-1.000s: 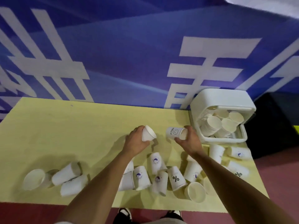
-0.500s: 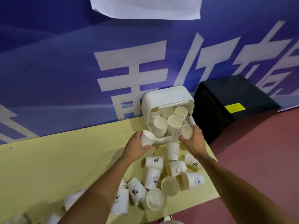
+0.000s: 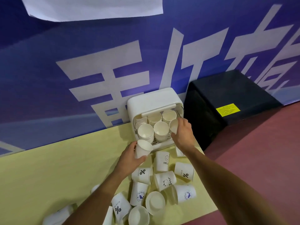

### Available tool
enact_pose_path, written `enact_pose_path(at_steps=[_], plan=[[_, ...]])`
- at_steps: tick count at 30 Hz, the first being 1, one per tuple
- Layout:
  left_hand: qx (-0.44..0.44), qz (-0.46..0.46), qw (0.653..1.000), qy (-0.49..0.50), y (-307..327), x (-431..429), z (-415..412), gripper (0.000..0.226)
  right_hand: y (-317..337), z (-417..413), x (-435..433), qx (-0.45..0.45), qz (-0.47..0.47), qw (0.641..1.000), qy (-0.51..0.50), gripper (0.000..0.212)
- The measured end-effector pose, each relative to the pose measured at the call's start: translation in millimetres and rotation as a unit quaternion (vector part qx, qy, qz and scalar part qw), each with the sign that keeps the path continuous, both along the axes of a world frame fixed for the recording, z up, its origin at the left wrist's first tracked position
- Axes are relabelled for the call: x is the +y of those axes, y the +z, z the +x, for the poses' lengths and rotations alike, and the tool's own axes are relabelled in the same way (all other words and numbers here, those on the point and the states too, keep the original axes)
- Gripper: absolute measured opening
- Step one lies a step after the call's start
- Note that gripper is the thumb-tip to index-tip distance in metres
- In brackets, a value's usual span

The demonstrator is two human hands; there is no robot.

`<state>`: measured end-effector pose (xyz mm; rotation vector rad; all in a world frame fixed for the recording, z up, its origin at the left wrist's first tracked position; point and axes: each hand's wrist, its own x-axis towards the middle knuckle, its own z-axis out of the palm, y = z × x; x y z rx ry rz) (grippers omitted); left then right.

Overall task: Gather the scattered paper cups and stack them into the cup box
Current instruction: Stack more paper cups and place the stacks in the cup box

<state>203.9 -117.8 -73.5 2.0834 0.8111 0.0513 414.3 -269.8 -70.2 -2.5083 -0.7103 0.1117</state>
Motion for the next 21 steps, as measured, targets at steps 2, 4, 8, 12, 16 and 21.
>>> enact_pose_path(at_steps=[2, 4, 8, 12, 16, 21], plan=[[0.001, -0.002, 1.000, 0.007, -1.4, 1.5, -2.0, 0.070, -6.6, 3.4, 4.8, 0.006, -0.008, 1.000, -0.004, 0.070], [0.005, 0.000, 1.000, 0.011, -2.7, 0.8, -3.0, 0.070, -14.5, 7.2, 8.0, 0.012, -0.012, 1.000, -0.012, 0.069], [0.017, -0.007, 1.000, 0.020, -8.3, -2.2, -7.0, 0.074, -30.3, 12.3, 12.4, 0.020, -0.038, 0.999, -0.016, 0.066], [0.019, -0.020, 0.999, 0.021, -11.9, -3.6, -7.9, 0.074, -37.0, 13.0, 12.7, 0.043, -0.056, 0.997, -0.005, 0.071], [0.018, -0.019, 1.000, 0.016, -11.3, -4.0, -6.4, 0.071, -39.1, 11.0, 6.7, 0.059, -0.078, 0.995, 0.015, 0.071], [0.009, -0.021, 1.000, 0.015, -5.3, -5.8, -5.7, 0.066, -30.5, -4.5, -3.9, 0.055, 0.021, 0.998, -0.011, 0.049]])
